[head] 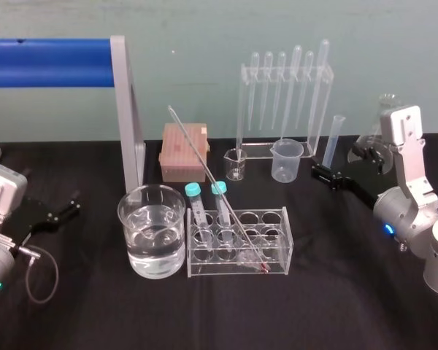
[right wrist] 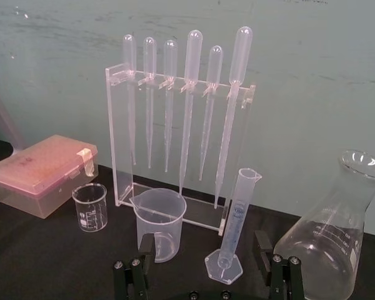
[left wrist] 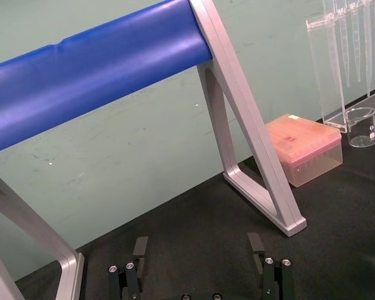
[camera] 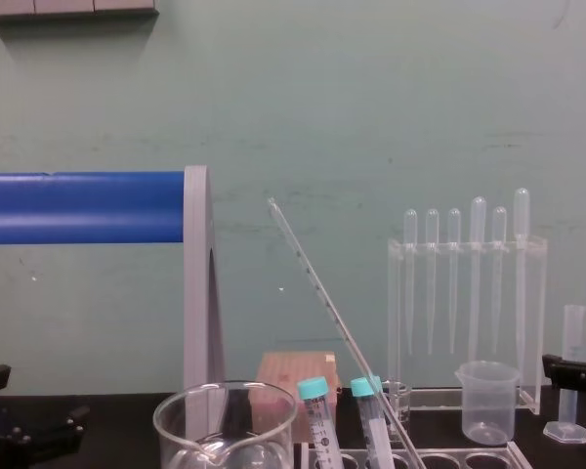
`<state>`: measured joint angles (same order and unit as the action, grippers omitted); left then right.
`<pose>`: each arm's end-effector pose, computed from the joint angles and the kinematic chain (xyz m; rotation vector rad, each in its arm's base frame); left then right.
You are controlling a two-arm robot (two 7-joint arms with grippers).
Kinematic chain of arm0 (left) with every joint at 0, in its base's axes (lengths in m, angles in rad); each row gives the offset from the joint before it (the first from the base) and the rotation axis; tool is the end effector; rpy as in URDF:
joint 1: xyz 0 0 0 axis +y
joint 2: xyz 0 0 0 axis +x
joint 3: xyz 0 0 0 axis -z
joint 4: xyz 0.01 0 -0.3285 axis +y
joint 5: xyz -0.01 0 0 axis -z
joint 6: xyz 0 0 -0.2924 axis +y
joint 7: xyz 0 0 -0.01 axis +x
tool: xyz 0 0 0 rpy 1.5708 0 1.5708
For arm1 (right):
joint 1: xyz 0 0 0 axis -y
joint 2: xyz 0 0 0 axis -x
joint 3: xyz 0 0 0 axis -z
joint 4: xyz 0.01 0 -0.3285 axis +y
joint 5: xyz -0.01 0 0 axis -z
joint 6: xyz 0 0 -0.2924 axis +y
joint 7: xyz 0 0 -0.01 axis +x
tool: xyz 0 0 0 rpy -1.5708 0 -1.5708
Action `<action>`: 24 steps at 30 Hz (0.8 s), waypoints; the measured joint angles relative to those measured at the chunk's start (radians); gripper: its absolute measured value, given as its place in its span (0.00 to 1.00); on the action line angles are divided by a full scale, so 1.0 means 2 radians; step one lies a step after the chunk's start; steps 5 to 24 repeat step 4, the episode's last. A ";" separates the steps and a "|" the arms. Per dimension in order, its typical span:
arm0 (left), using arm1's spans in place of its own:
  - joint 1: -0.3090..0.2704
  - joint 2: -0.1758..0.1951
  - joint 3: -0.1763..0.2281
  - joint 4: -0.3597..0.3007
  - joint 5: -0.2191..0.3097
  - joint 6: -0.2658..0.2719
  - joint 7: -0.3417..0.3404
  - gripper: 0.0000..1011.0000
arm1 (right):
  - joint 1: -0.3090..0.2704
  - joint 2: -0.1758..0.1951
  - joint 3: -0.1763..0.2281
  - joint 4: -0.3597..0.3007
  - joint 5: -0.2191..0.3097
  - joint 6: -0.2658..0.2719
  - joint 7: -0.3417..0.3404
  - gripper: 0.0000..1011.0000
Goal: Hold the thermometer with one hand and immerse one end into the beaker, then reinsert it into the test tube rack.
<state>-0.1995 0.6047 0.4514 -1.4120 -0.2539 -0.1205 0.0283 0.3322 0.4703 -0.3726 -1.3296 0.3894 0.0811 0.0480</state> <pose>0.3489 0.1089 -0.3302 0.3045 -0.2850 1.2480 0.4007 -0.0884 -0.3021 -0.2222 -0.0311 -1.3108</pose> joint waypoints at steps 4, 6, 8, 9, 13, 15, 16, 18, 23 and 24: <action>0.000 0.000 0.000 0.000 0.000 0.000 0.000 1.00 | 0.000 0.001 0.000 -0.001 0.001 -0.001 0.001 0.99; 0.000 0.000 0.000 0.000 0.000 0.000 0.000 1.00 | 0.000 0.001 0.000 -0.001 0.001 -0.001 0.001 0.99; 0.000 0.000 0.000 0.000 0.000 0.000 0.000 1.00 | 0.000 0.001 0.000 -0.001 0.001 -0.001 0.001 0.99; 0.000 0.000 0.000 0.000 0.000 0.000 0.000 1.00 | 0.000 0.001 0.000 -0.001 0.001 -0.001 0.001 0.99; 0.000 0.000 0.000 0.000 0.000 0.000 0.000 1.00 | 0.000 0.001 0.000 -0.001 0.001 -0.001 0.001 0.99; 0.000 0.000 0.000 0.000 0.000 0.000 0.000 1.00 | 0.000 0.001 0.000 -0.001 0.001 -0.001 0.001 0.99; 0.000 0.000 0.000 0.000 0.000 0.000 0.000 1.00 | 0.000 0.001 0.000 -0.001 0.001 -0.001 0.001 0.99; 0.000 0.000 0.000 0.000 0.000 0.000 0.000 1.00 | 0.000 0.001 0.000 -0.001 0.001 -0.001 0.001 0.99; 0.000 0.000 0.000 0.000 0.000 0.000 0.000 1.00 | 0.000 0.001 0.000 -0.001 0.001 -0.001 0.001 0.99; 0.000 0.000 0.000 0.000 0.000 0.000 0.000 1.00 | 0.000 0.001 0.000 -0.001 0.001 -0.001 0.001 0.99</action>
